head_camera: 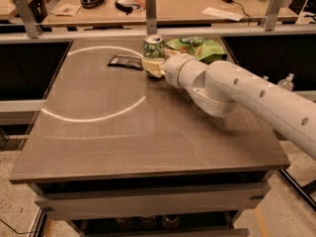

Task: Move green can near rxbar chocolate

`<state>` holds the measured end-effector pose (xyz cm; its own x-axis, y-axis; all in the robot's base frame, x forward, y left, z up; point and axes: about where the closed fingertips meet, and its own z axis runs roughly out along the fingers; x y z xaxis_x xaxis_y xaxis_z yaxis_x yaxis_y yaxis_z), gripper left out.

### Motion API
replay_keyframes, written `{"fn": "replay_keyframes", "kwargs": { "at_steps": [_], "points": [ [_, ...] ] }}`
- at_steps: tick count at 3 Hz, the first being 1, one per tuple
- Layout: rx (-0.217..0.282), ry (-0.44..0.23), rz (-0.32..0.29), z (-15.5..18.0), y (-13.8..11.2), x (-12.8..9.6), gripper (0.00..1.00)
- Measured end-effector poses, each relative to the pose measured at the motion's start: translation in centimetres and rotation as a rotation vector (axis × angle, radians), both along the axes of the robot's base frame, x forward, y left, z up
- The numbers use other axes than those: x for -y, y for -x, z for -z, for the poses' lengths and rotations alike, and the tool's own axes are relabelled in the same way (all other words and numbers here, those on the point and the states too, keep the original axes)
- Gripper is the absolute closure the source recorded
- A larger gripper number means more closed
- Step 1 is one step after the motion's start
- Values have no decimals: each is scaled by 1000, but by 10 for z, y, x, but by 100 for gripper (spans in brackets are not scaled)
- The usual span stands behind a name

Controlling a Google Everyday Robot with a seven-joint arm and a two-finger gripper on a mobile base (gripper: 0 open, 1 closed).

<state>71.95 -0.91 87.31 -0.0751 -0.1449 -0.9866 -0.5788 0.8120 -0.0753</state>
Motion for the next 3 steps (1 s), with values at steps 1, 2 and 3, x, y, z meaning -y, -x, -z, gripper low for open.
{"fn": "replay_keyframes", "kwargs": {
  "at_steps": [1, 2, 3],
  "points": [
    [-43, -4, -2, 7, -10, -1, 82],
    [-65, 0, 2, 12, -12, 2, 59],
    [-79, 4, 8, 14, -13, 4, 36]
  ]
}}
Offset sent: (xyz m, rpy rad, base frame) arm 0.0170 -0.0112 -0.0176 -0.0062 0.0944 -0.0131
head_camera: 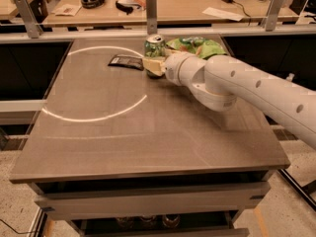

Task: Move green can near rxbar chocolate

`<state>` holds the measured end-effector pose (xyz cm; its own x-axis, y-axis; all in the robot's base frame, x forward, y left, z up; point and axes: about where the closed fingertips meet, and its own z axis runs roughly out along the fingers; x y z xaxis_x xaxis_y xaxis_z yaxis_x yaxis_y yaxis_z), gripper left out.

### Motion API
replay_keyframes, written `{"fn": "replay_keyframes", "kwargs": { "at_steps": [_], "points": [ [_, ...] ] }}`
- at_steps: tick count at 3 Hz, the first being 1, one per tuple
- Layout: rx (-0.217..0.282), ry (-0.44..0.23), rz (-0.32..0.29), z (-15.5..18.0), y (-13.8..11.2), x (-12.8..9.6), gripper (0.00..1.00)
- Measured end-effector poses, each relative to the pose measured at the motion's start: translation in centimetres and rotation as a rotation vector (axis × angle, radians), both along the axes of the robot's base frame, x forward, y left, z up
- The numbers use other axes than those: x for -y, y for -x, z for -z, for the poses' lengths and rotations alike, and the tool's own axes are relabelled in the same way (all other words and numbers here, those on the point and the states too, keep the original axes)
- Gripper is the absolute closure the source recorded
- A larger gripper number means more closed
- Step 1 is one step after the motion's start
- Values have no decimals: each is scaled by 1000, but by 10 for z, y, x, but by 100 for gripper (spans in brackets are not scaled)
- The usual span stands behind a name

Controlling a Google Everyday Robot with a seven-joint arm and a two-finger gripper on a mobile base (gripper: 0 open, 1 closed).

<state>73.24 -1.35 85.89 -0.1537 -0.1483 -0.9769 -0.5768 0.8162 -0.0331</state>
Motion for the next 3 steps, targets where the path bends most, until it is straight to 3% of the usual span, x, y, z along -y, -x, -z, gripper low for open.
{"fn": "replay_keyframes", "kwargs": {
  "at_steps": [1, 2, 3],
  "points": [
    [0, 0, 0, 0, 0, 0, 13],
    [-5, 17, -10, -4, 3, 1, 0],
    [-6, 21, -11, -5, 4, 2, 0]
  ]
}}
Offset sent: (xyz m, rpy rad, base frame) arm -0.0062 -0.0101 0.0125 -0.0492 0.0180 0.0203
